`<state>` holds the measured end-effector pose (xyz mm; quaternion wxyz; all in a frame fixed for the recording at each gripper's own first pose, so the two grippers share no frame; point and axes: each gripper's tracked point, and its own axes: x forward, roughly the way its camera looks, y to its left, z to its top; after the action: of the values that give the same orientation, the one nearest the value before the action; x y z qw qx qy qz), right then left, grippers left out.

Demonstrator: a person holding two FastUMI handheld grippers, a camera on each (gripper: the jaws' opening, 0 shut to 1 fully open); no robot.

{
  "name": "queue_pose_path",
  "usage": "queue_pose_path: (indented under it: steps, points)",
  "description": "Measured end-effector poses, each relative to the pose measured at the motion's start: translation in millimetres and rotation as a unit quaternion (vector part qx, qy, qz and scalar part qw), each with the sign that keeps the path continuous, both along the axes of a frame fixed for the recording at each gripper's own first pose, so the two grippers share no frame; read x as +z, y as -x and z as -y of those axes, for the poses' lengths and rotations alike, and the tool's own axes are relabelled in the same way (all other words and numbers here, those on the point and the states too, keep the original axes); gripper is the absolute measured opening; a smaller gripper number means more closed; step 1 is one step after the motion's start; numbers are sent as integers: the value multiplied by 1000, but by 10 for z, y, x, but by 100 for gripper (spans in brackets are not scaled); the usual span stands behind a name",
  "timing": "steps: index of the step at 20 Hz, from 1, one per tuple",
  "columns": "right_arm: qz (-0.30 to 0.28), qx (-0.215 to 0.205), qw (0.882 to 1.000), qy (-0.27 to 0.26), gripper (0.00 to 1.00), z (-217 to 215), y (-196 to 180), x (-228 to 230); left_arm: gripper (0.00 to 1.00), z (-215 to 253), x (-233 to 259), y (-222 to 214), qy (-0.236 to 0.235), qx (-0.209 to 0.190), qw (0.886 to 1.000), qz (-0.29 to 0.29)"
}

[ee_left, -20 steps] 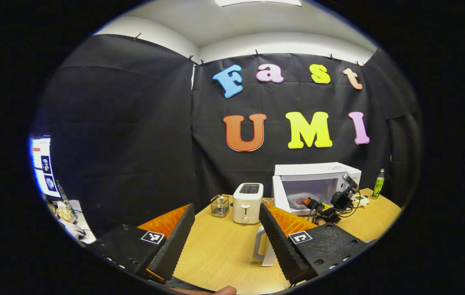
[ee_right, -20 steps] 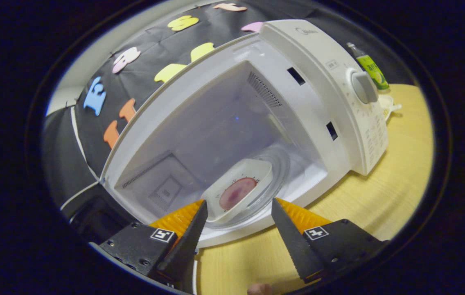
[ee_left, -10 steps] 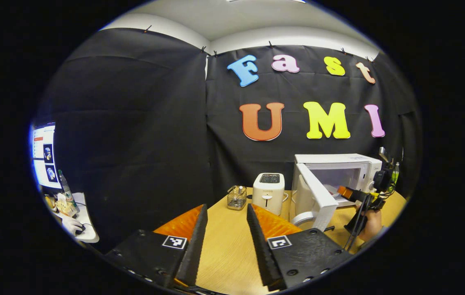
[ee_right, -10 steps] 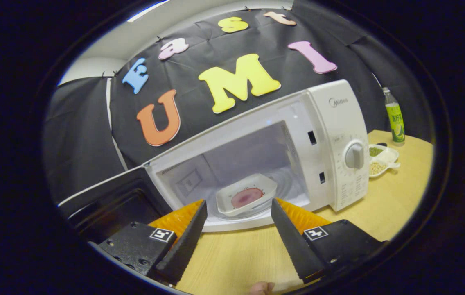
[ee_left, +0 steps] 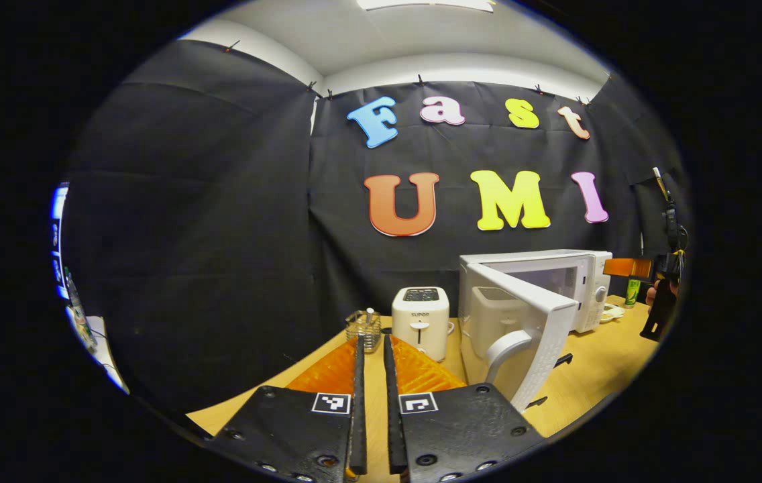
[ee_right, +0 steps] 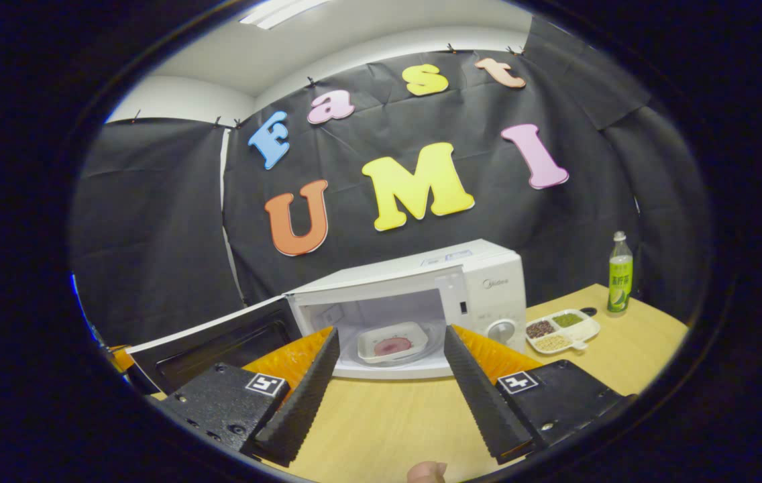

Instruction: Open the microwave oven with the left hand, put the food in, and close the microwave oven.

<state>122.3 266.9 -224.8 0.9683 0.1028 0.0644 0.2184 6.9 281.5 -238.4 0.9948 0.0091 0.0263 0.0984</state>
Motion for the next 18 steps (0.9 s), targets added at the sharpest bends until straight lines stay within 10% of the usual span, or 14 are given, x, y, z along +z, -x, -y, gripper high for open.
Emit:
queue_pose_path:
  steps: [8, 18]
  points:
    - [51, -46, 995, 77, 100, 1077, 651, 496, 0, 512, -355, -211, 12, -152, 988, -27]
    - [48, -131, 987, 79, 100, 2285, 982, 749, 0, 1273, -415, -264, 23, -228, 973, -29]
